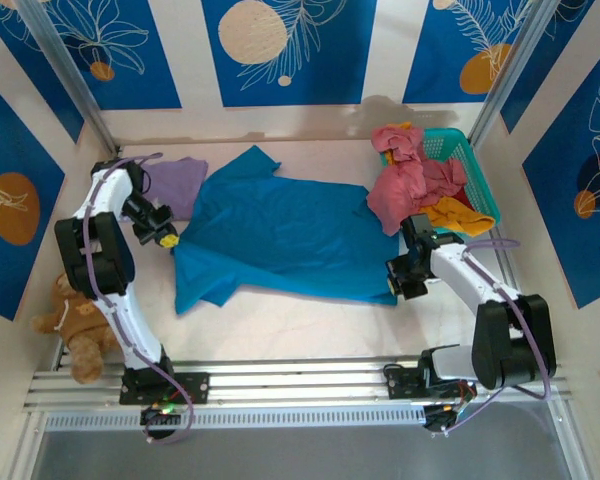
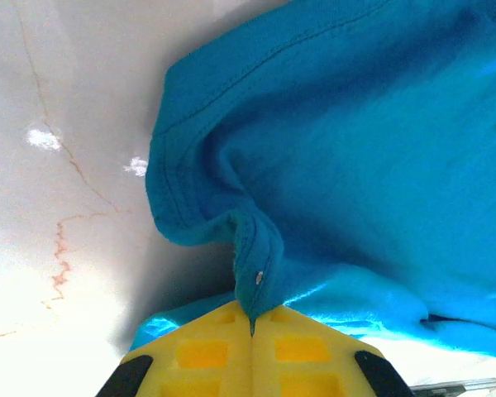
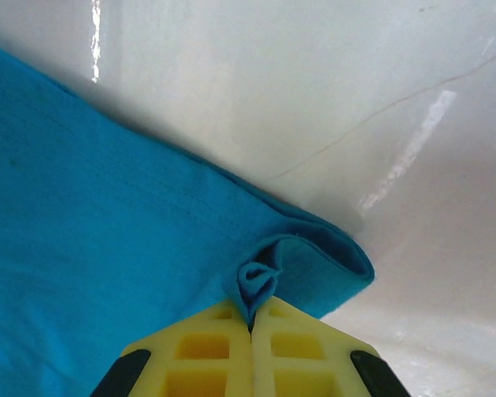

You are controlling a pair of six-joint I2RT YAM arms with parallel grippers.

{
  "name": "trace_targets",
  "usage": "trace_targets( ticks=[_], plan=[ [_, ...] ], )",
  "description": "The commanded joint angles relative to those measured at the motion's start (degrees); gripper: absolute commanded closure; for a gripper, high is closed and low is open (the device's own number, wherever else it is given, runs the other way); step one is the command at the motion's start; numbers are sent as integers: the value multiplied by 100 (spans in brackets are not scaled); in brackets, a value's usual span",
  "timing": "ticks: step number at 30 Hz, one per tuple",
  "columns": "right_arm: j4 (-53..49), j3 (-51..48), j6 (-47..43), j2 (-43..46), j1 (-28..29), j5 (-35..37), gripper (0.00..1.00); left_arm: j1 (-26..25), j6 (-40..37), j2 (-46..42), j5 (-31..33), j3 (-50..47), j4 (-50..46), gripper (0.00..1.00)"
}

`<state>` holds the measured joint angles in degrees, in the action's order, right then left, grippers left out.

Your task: Fold and stack the t-shirts

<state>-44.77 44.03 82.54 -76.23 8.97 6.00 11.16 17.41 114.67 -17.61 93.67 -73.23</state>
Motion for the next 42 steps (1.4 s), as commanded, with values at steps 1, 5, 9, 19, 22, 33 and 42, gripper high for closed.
trace_targets(
  ticks=[1,5,9,19,22,33,42],
  plan=[
    [13,142,-2,-99,-17,122,100,85,-86,174,-81,173,-243,100],
    [167,59,94,-135,-56,296,100,141,-40,277,-145,242,-176,100],
    [245,141,9,-331,-54,226,100,195,-106,345,135,478,-380,100],
    [337,310,-303,-653,-39,299,94,227,-10,538,-107,445,-85,100],
    [150,440,-515,-548,68,341,75,235,9,539,-132,470,5,100],
    [-1149,929,-311,367,1820,903,55,354,-309,-111,131,133,-95,56],
    [-460,2608,-212,-1541,3625,288,54,330,36,-1523,-74,-1872,487,57]
  ],
)
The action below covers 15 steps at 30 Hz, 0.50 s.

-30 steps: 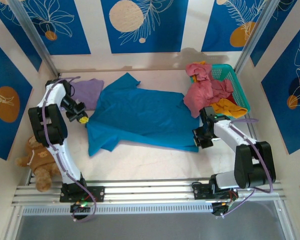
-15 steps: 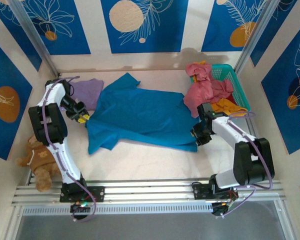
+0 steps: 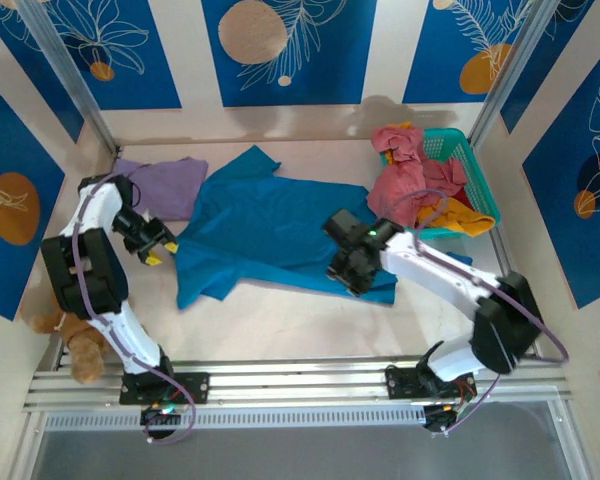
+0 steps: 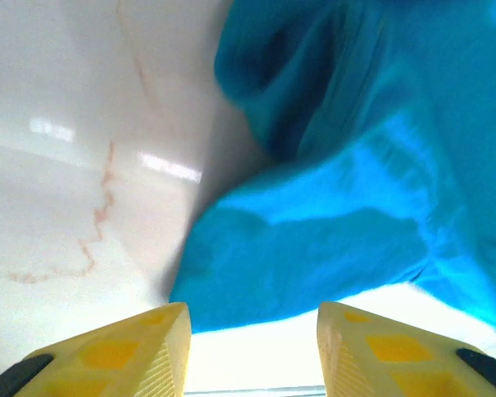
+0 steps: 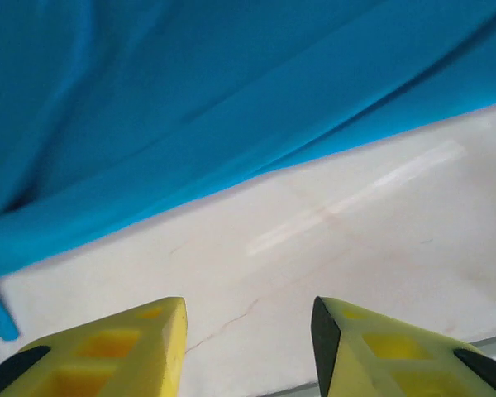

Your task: Fold and stack the t-shirts

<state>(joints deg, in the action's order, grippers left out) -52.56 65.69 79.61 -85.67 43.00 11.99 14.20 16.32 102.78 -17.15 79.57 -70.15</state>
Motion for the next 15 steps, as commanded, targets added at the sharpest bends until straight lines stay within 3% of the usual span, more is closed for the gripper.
trace_targets(
  ticks=[1,4,15],
  plan=[
    [553,661,45,-889,295,-572,54,23,302,-494,-184,-764,347,58],
    [961,1320,-61,-1719,504,-1147,55,23,924,-898,-403,-1644,1071,67],
    [936,3515,-324,-3764,1115,-1843,58,22,1226,-1266,110,-2336,1118,67]
  ],
)
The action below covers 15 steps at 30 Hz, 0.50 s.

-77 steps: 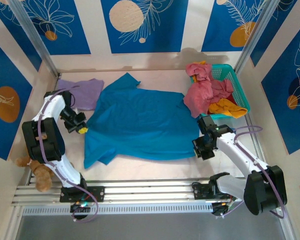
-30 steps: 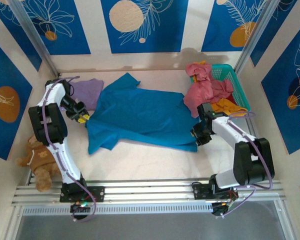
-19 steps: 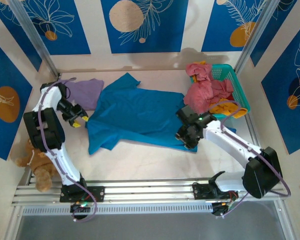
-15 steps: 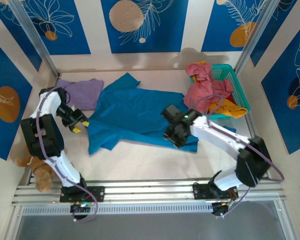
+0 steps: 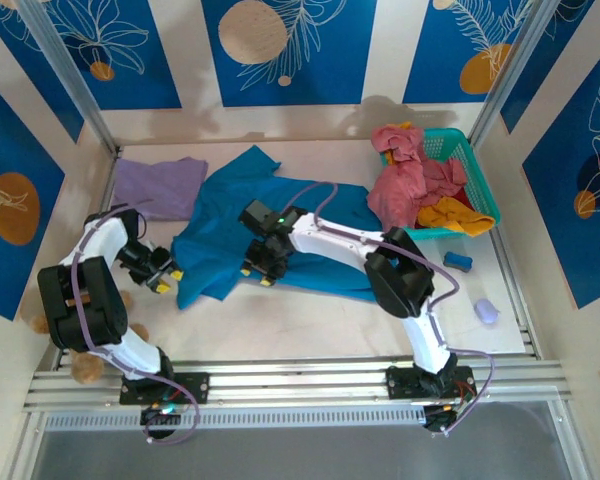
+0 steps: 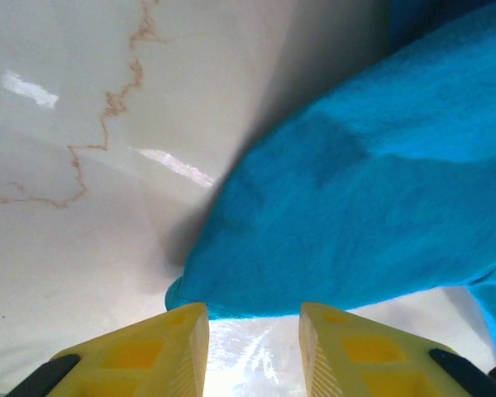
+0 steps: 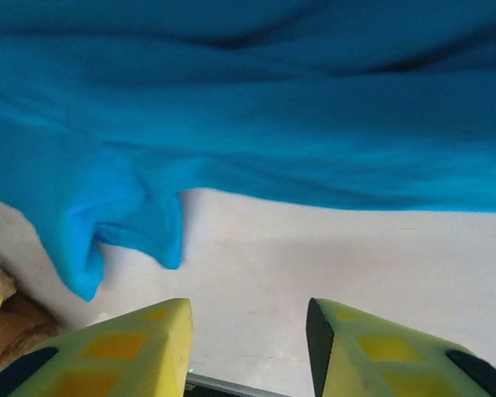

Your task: Fold and stack the t-shirts

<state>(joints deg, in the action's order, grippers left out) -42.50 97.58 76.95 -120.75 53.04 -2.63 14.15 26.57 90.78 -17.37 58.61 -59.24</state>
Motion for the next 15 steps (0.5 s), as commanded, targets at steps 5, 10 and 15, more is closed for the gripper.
trace_targets(
  ticks=[5,10,15],
  plan=[
    [-246,1011,-118,-830,293,-569,59,27,303,-99,112,-433,137,67],
    [-256,1320,-127,-1198,357,-829,62,26,294,-69,52,-530,222,67],
    [-191,1457,-111,-1408,385,-968,65,28,185,0,114,-703,273,68]
  ],
)
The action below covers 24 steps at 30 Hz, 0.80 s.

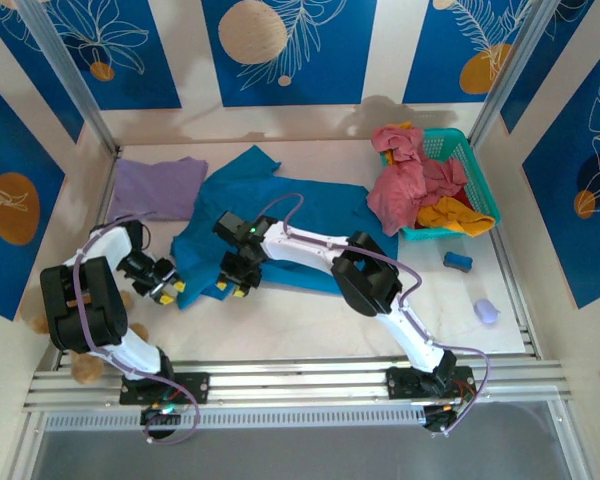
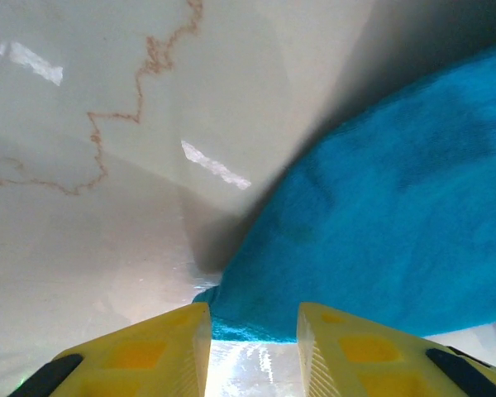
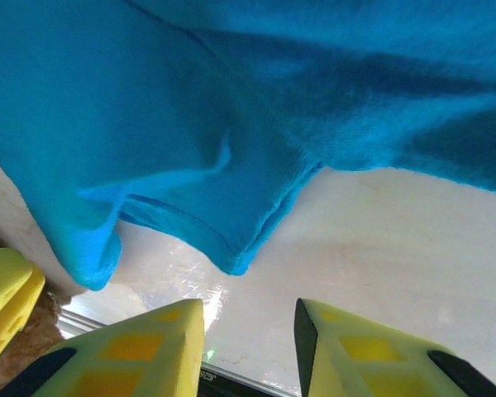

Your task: Fold and stack the t-shirts

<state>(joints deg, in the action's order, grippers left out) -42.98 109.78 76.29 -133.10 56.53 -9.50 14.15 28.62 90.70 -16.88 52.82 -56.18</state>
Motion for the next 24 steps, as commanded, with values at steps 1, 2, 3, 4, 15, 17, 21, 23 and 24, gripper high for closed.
trace_targets(
  ticks=[1,2,3,4,15,17,21,23,24],
  plan=[
    [-149,294,-46,-227,50,-304,66,28,-38,24,75,-165,-14,68],
    [-154,343,-60,-282,62,-345,67,26,-49,36,56,-231,38,68],
    [-173,379,-50,-327,66,-358,68,31,-50,44,27,-288,78,68],
    [-163,408,-37,-369,77,-381,69,27,-46,52,-10,-358,154,68],
    [-198,729,25,-736,111,-417,76,27,-23,-6,-159,-544,441,75],
    [-315,852,1,-791,127,-347,77,29,-17,-41,-196,-538,455,79],
    [-378,870,39,-849,154,-267,80,33,-10,-102,-216,-542,468,87],
    [-361,844,54,-834,152,-272,85,26,-31,-113,-213,-544,457,93],
    [-364,844,45,-809,142,-264,88,27,-47,-122,-214,-538,443,96]
  ],
)
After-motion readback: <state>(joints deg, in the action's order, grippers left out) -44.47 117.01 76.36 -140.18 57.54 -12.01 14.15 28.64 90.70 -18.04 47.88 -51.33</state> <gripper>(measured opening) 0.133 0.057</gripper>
